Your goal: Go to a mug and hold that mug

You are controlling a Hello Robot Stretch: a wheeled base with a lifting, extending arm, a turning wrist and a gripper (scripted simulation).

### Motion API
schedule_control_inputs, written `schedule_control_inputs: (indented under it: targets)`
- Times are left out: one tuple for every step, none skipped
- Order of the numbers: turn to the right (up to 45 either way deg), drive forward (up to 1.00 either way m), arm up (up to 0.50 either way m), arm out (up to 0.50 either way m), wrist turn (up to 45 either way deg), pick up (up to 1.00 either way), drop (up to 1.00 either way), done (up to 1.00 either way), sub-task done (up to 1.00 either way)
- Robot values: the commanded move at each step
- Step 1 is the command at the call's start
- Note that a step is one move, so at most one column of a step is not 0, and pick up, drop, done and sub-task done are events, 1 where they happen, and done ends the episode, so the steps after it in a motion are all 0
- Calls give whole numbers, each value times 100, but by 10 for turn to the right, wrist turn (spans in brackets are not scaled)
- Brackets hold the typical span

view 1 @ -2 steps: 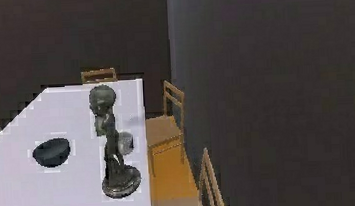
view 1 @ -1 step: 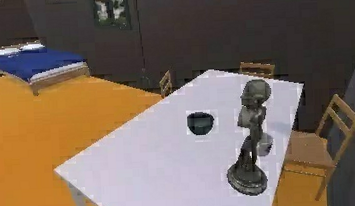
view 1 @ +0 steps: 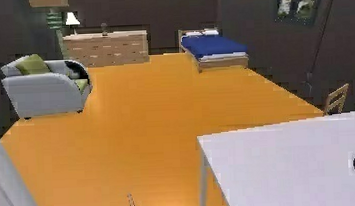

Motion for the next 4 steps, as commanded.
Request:
schedule_control_inputs:
  targets:
    - [-180,0,0,0,0,0,0,0,0]
    - [450,0,0,0,0,0,0,0,0]
    - [450,0,0,0,0,0,0,0,0]
    - [270,0,0,0,0,0,0,0,0]
